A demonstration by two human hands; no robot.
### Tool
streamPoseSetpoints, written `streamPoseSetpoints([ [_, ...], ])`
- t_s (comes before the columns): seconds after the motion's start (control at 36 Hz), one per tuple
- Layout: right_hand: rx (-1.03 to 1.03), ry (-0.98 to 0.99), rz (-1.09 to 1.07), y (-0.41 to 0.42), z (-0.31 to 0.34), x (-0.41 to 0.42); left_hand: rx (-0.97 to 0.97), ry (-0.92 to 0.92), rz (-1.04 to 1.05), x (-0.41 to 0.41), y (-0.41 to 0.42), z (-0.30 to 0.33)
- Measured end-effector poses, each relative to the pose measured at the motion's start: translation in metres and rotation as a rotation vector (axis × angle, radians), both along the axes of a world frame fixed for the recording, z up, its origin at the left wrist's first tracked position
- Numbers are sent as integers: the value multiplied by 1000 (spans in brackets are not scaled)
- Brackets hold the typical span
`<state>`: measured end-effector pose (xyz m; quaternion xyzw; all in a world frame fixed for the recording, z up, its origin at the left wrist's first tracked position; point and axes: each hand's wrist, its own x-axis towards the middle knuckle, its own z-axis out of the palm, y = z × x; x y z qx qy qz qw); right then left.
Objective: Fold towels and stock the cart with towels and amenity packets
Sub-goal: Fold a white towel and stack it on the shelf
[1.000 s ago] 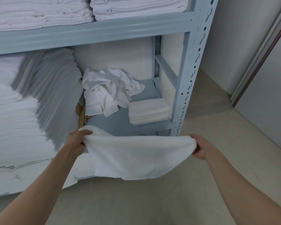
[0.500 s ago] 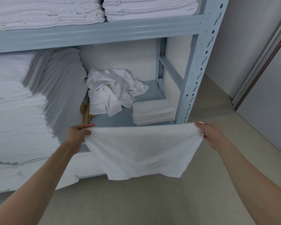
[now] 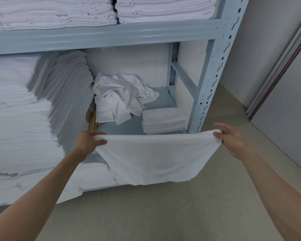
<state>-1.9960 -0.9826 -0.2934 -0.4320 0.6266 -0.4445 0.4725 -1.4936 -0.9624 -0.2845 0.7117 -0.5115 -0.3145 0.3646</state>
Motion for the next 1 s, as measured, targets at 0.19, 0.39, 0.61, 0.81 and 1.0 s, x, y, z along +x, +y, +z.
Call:
streamPoseSetpoints([
  [0.19,99,195,287,11,9,1,20,-237,-79,2,0,0],
  [0.39,36,624,387,7,-3,7,75,-434,-160,-1,0,-4],
  [0.61,-84,832,271,3,-12,7,-24,-482,-114,2,-2,-7],
  [0.81,-43,753,274,3,5,-6,12,-262,-214,9,8,11],
  [1.0,135,403,174,11,-11,-13,182,1,-86,15,21,-6],
])
